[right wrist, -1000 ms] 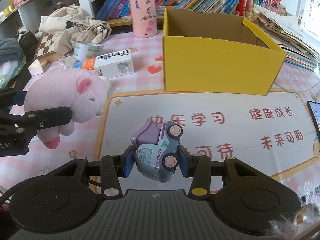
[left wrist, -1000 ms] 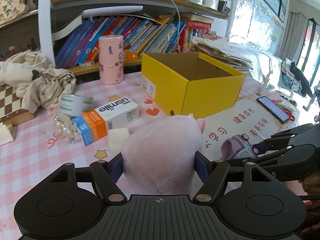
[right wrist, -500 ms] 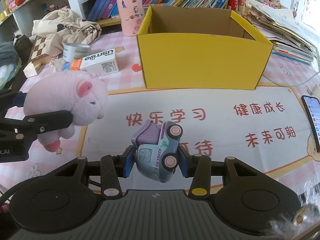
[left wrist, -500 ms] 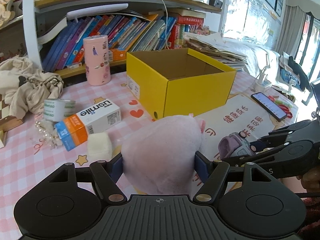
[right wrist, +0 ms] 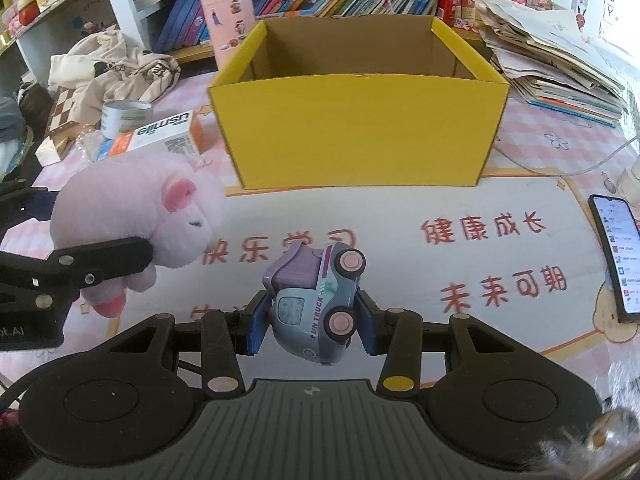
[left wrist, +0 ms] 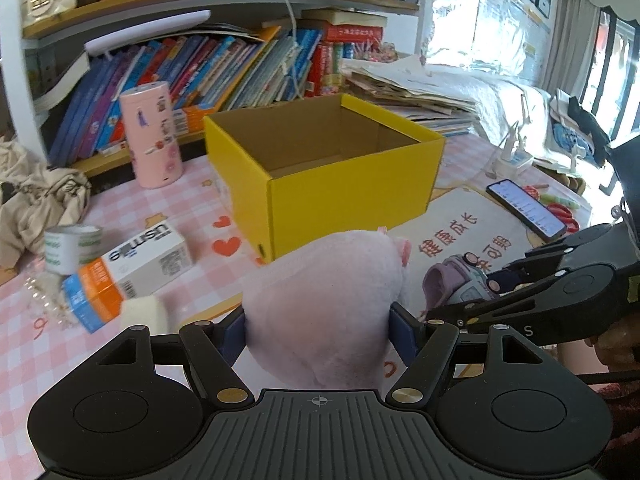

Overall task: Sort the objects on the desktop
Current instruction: 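Carry the truck and pig toward the yellow box with both tools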

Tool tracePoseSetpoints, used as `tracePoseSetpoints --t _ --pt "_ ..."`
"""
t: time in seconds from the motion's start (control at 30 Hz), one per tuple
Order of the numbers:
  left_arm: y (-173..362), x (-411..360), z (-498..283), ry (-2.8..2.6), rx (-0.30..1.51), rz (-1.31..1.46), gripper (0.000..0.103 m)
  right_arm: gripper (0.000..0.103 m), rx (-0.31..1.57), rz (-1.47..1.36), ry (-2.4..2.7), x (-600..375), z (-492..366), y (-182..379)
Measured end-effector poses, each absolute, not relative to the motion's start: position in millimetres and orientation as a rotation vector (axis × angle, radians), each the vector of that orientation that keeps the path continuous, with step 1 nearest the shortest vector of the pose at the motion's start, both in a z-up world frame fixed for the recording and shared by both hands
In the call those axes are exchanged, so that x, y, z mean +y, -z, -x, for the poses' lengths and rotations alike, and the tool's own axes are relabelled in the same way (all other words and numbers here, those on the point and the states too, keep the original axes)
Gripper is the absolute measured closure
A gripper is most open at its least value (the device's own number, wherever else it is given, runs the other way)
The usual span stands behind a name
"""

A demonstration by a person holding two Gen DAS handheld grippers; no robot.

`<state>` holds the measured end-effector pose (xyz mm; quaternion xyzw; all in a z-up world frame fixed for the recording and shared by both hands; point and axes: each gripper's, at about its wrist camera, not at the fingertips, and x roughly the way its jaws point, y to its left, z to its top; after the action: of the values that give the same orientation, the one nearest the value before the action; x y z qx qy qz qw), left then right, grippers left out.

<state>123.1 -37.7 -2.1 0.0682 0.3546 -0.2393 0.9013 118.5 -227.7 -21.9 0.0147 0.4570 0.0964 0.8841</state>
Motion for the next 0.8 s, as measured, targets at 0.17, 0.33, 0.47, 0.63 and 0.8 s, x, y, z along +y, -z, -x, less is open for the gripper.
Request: tracePoseSetpoints --t 0.17,0.33,0.47,0.63,0.8 --pt "4 -58 -129 0.497 0.737 -0.150 0.031 0.061 0.957 -0.026 -0.217 -245 -128 24" --pt "5 -76 -134 0.490 0.741 -0.148 0.031 0.061 0.961 -0.008 -0.244 -260 -136 25" --pt "7 -91 -139 0.486 0.751 -0.144 0.031 0.061 0.965 0.005 -0.260 -273 -141 27" --pt "12 -110 -141 0.477 0.765 -0.137 0.031 0.061 0.979 0.011 -0.276 -292 -147 31" --pt "12 -125 -140 0.456 0.763 -0.133 0.031 0.061 0.976 0.023 -0.304 -305 -152 33"
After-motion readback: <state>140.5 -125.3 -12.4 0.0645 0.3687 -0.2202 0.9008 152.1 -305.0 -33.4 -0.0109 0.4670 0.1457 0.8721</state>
